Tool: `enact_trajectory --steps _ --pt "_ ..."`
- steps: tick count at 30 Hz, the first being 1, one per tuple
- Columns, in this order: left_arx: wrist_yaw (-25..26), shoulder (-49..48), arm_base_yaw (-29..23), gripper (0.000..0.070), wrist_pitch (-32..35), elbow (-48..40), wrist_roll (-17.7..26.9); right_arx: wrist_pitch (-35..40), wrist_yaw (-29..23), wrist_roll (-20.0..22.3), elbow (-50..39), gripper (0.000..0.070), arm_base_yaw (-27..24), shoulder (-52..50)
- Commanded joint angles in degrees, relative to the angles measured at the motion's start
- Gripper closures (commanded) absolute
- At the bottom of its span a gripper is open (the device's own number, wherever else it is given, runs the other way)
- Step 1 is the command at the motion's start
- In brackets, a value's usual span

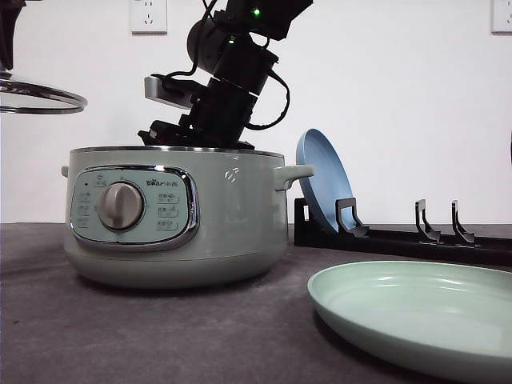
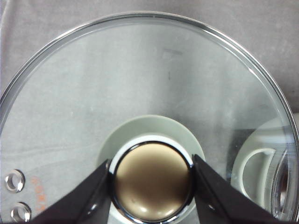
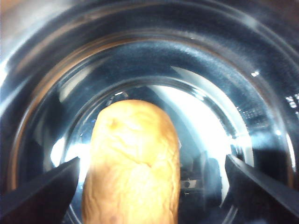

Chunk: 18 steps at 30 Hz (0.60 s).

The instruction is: Transfer potato from steamer to green plate

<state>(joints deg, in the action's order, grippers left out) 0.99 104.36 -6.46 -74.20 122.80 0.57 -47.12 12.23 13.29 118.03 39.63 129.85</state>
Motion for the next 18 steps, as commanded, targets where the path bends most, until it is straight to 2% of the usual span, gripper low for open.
enact_trajectory --steps 1,3,5,8,13,18 --pt "0.1 -0.4 0.1 0.0699 1.8 1.7 0.5 0.4 0.8 -1.0 1.5 0.0124 0.3 2.8" --pt "0.1 -0.4 0.1 0.0699 1.8 1.7 0.5 0.4 1.3 -1.3 1.5 0.0247 0.3 3.1" --pt "0.1 -0.5 0.1 0.0699 1.8 1.7 0.4 0.7 1.2 -1.6 1.5 0.0418 0.3 3.1" --pt "0.1 -0.6 0.1 0.0699 1.9 1.7 0.4 1.0 1.3 -2.5 1.8 0.0550 0.4 3.1" --pt "0.1 -1.5 0.1 0.0699 2.1 1.7 0.4 -3.9 1.3 -2.8 6.9 0.0559 0.3 3.1" --pt "0.1 -3.6 0.1 0.0699 2.0 1.7 0.4 -14.6 1.3 -2.8 18.0 0.0558 0.3 3.0"
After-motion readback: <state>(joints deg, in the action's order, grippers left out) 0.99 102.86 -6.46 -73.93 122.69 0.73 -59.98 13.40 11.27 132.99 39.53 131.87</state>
